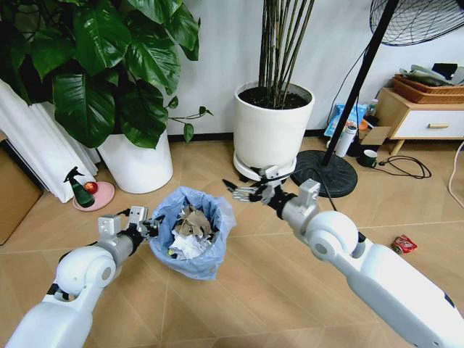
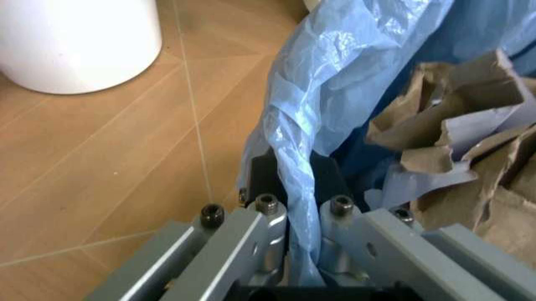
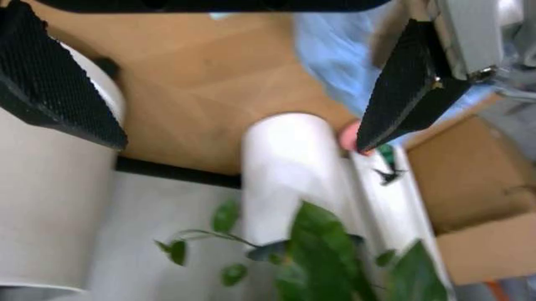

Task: Pick up the trash bin and place the garbage on the floor into it.

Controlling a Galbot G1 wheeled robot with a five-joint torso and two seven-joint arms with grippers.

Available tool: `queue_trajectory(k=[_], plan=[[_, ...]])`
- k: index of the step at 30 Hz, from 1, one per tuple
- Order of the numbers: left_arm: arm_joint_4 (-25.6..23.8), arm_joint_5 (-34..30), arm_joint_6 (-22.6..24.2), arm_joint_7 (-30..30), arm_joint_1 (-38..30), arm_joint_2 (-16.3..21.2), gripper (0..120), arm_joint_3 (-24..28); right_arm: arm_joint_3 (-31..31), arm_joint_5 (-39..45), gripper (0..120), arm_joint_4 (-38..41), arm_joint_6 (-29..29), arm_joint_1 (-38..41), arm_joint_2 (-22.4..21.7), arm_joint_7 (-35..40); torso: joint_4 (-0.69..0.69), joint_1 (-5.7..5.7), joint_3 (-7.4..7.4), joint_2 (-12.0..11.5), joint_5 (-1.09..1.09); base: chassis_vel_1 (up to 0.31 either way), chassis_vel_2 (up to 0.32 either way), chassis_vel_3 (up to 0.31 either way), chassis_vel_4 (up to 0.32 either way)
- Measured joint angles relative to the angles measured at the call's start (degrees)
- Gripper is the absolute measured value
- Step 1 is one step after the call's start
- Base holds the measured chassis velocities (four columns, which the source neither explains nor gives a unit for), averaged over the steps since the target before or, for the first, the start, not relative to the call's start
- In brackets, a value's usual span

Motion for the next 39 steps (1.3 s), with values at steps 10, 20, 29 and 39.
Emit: queue_trajectory(k=[10,20,29,39], plan=[[-0.35,-0.10,-0.19,0.17,1.46,-0.04,0,-1.79,12.54,-6.05,100,1.79,-0.05,-9.23,1.37,1.02,0.02,0.00,0.00,0.00,-0.01,0.000,0.000,0.000,0.000],[-0.40,-0.44,-0.19,0.09,1.05,-0.08,0,-1.92,25.32,-14.01,100,5.06,1.16,-25.54,3.64,-0.08,-0.02,0.00,0.00,0.01,-0.01,0.000,0.000,0.000,0.000],[-0.39,-0.57,-0.19,0.09,1.12,-0.13,0,-2.15,30.20,-16.37,100,6.10,2.69,-31.54,5.56,-2.79,0.00,0.00,0.00,0.01,-0.01,0.000,0.000,0.000,0.000],[-0.62,-0.61,-0.20,0.04,1.17,0.01,0,-2.04,32.13,-17.01,100,6.72,2.96,-33.56,6.56,-3.95,0.00,0.00,0.00,0.01,-0.01,0.000,0.000,0.000,0.000]])
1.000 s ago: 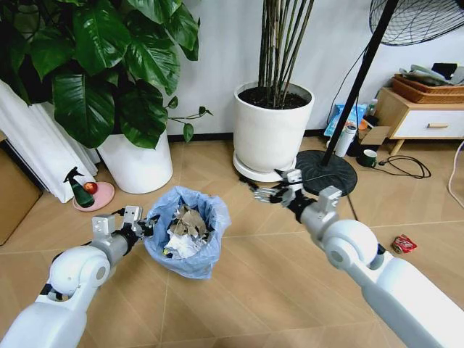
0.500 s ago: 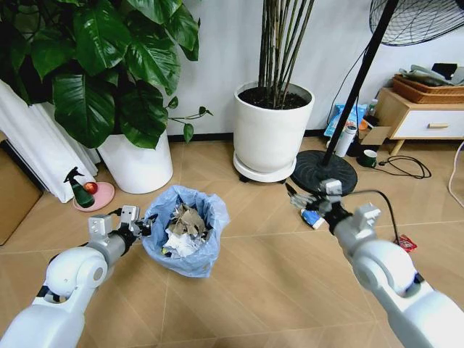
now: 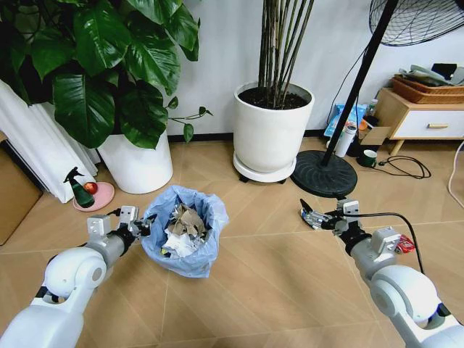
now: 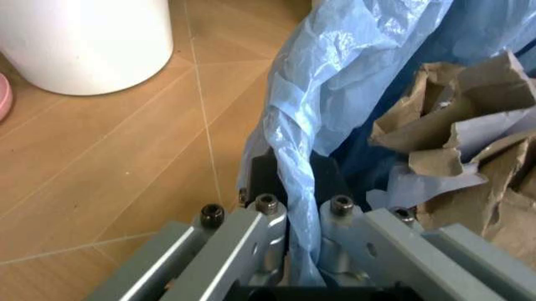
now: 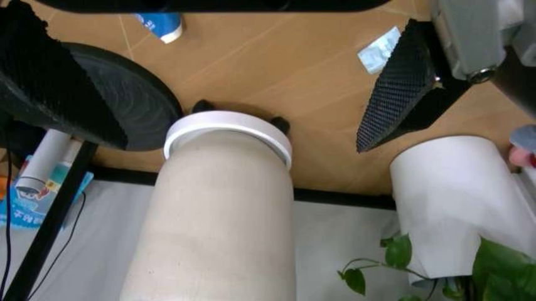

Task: Pick up the trash bin and place the garbage on the floor into it.

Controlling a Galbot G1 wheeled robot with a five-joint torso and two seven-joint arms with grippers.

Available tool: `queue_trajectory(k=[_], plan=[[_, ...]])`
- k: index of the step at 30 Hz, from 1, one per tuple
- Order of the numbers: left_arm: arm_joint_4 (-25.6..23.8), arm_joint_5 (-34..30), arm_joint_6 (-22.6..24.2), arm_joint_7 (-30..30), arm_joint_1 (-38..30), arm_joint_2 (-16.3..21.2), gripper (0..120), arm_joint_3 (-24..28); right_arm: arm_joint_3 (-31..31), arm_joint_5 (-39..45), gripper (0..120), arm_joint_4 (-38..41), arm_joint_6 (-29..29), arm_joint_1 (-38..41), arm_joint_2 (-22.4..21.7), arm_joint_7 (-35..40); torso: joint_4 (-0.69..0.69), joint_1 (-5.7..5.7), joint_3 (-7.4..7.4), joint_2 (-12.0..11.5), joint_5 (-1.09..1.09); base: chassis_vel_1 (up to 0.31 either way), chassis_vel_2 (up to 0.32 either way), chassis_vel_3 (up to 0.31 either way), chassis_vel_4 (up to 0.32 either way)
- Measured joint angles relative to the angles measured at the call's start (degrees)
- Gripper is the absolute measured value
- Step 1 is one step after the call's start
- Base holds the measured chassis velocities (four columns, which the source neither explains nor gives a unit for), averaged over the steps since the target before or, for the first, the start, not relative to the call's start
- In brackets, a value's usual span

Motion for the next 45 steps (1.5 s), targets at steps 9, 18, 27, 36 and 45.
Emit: queue_trajectory(k=[9,18,27,36,45], plan=[[-0.21,0.00,0.00,-0.04,0.10,0.13,0,0.10,-0.51,-0.02,100,-0.30,0.06,0.19,0.38,-0.01,0.00,0.00,-0.01,0.00,0.00,-0.029,0.024,0.024,-0.031],[-0.52,-0.01,-0.04,-0.31,0.25,0.16,0,0.28,-1.74,-0.19,100,-0.94,0.10,0.60,0.62,-0.02,0.01,0.01,0.01,-0.01,0.00,-0.121,0.117,0.111,-0.129],[-0.53,-0.10,-0.06,-0.78,0.15,-0.11,0,0.32,-3.62,-0.03,100,-2.58,-0.04,1.85,0.17,0.03,0.01,0.01,0.01,-0.01,-0.01,-0.080,0.089,0.083,-0.091],[-0.21,-0.40,-0.09,-1.18,-0.12,-0.19,0,-0.82,-10.01,0.82,100,-11.17,0.65,7.58,-1.56,-0.40,-0.01,0.01,0.01,-0.01,-0.01,-0.048,0.048,0.042,-0.042],[0.32,-1.19,0.00,-1.38,-1.50,-0.44,0,-0.77,-20.75,-0.43,100,-25.92,3.94,18.06,-3.12,-8.82,0.00,0.00,0.00,-0.01,0.00,0.000,0.000,0.000,0.000]])
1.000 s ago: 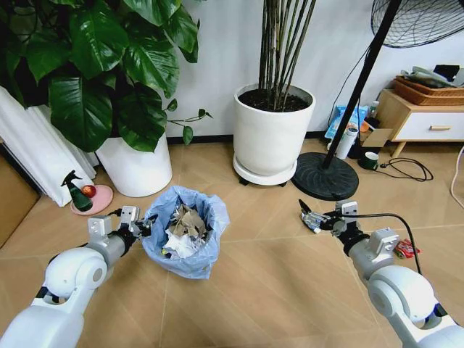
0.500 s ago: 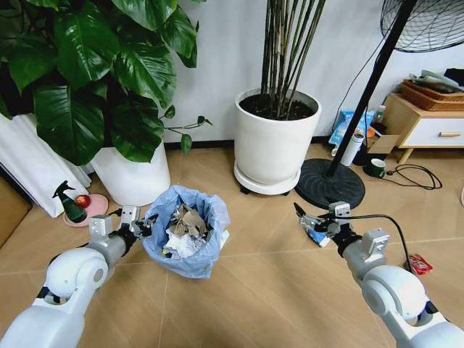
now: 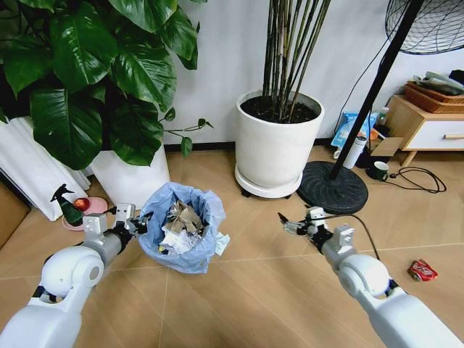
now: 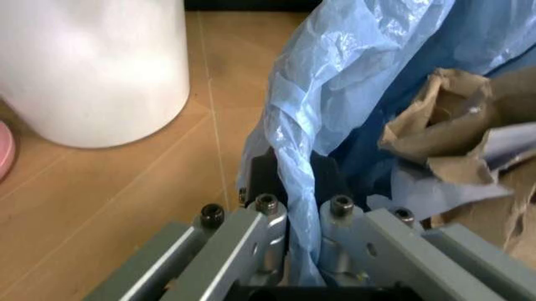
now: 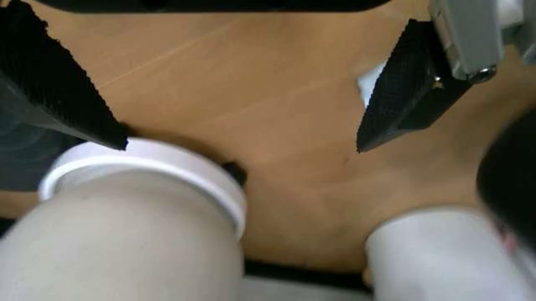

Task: Pick up the trash bin and place the garbage on the floor into it.

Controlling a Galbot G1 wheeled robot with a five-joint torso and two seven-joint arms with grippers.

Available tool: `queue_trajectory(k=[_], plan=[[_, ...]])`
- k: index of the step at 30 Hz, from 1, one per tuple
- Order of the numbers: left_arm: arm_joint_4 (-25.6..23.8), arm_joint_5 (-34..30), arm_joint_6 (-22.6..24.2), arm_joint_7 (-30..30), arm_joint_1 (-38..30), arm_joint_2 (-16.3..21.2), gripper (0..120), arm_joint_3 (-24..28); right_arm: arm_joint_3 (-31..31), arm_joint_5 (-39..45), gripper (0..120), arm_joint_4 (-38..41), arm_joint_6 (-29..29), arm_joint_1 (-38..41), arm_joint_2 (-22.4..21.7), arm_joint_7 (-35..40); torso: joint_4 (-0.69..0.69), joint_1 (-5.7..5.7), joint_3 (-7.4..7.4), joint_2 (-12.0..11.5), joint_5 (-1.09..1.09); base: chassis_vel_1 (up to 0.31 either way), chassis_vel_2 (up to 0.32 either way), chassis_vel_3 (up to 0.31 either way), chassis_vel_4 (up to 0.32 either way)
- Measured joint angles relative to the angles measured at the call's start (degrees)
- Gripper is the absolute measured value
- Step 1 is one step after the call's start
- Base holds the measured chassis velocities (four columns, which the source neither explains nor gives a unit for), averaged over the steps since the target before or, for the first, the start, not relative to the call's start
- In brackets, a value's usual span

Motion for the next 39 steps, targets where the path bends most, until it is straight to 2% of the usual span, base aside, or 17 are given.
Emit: queue_trajectory(k=[6,10,11,13,14,20,23,30,39], plan=[[0.09,-0.04,0.14,-0.18,-0.07,-0.45,0,-0.16,-5.75,-0.99,100,-8.03,1.51,5.03,0.14,-5.09,-0.02,0.00,0.00,0.00,-0.01,0.000,0.000,0.000,0.000],[0.04,-0.03,0.29,-0.97,-0.06,-0.93,0,-0.34,-12.99,-1.00,100,-15.97,3.34,11.34,2.44,-7.57,0.00,0.00,0.00,0.00,0.02,0.000,0.000,0.000,0.000],[0.04,-0.03,0.29,-0.97,-0.06,-0.93,0,-0.34,-12.99,-1.00,100,-15.97,3.34,11.34,2.44,-7.57,0.00,0.00,0.00,0.00,0.02,0.000,0.000,0.000,0.000],[0.03,-0.04,0.37,-1.30,-0.22,-1.10,0,-0.31,-16.79,-1.00,100,-19.30,3.87,14.48,4.13,-8.36,0.01,0.00,0.00,0.00,-0.04,0.000,0.000,0.000,0.000],[0.04,-0.07,0.41,-1.46,-0.39,-1.22,0,-0.25,-18.73,-1.02,100,-21.14,4.17,16.18,5.17,-8.76,0.01,0.00,0.01,0.00,0.00,0.000,0.000,0.000,0.000],[0.30,-0.14,0.46,-1.64,-1.15,-1.55,0,0.12,-23.86,-1.30,100,-26.73,4.33,21.14,9.80,-9.24,0.00,0.00,0.01,0.00,-0.04,0.000,0.000,0.000,0.000],[0.55,-0.31,0.52,-1.73,-1.90,-1.82,0,0.14,-27.41,-1.76,100,-31.65,3.93,24.64,14.59,-9.30,0.00,0.00,0.00,0.00,-0.03,0.000,0.000,0.000,0.000],[0.77,-0.44,0.69,-1.78,-1.91,-2.18,0,-0.36,-30.43,-3.01,100,-40.88,4.16,28.46,19.80,-9.69,0.00,0.00,0.00,0.00,-0.01,0.000,0.000,0.000,0.000],[0.72,-0.45,0.71,-1.83,-1.83,-2.84,0,-0.56,-31.90,-4.10,100,-46.18,4.66,29.95,22.11,-9.94,0.00,0.00,0.00,0.00,-0.01,0.000,0.000,0.000,0.000]])
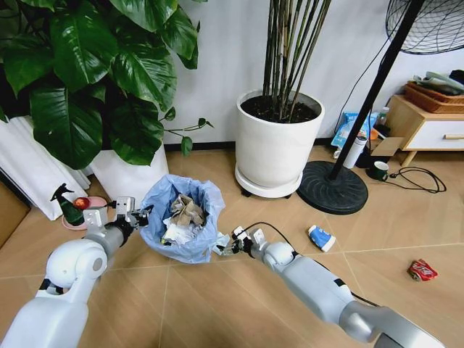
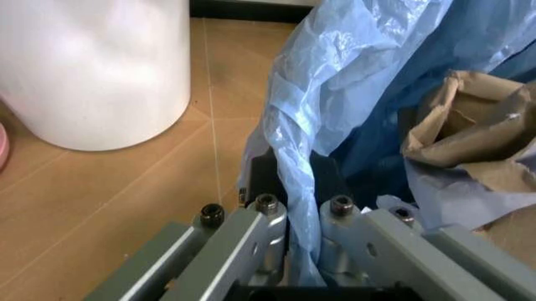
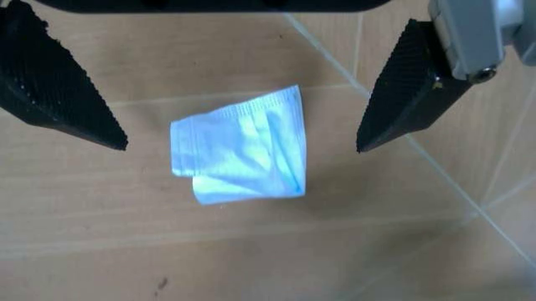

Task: Pick up the trash bin and place the garbage on the floor into it.

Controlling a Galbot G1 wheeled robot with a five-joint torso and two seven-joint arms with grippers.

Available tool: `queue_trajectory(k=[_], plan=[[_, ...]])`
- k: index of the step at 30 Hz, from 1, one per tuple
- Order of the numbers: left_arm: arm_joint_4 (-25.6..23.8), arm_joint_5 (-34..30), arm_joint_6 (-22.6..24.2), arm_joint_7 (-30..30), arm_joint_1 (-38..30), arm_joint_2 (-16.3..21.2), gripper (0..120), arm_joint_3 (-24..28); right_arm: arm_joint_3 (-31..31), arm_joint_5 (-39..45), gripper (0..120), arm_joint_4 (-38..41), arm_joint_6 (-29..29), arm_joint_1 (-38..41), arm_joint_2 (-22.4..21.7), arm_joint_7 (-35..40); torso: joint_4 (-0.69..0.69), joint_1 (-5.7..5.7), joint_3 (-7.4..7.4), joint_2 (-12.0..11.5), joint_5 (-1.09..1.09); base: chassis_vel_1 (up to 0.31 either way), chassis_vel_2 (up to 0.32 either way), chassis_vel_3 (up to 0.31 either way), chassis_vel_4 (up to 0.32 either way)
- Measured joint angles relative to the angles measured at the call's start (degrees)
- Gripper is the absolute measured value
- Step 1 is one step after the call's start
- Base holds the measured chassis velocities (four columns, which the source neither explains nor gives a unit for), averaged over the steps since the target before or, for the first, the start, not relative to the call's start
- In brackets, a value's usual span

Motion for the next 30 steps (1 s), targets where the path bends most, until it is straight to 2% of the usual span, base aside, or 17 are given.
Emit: queue_trajectory(k=[15,21,30], plan=[[-0.40,-0.28,0.06,-0.16,-0.04,0.04,0,-0.10,1.66,-4.60,100,-9.05,1.71,1.22,4.82,-0.33,0.00,0.00,0.00,0.01,-0.01,0.000,0.000,0.000,0.000],[-0.41,-0.31,0.06,-0.18,-0.19,0.14,0,-0.16,3.61,-8.81,100,-14.06,2.98,2.13,7.87,-0.77,0.00,0.00,0.00,0.01,0.00,0.000,0.000,0.000,0.000],[-0.27,-0.31,0.00,-0.12,-0.23,0.03,0,-0.13,5.78,-11.65,100,-17.43,3.54,2.89,10.49,-1.14,0.00,0.00,0.00,0.01,0.00,0.000,0.000,0.000,0.000]])
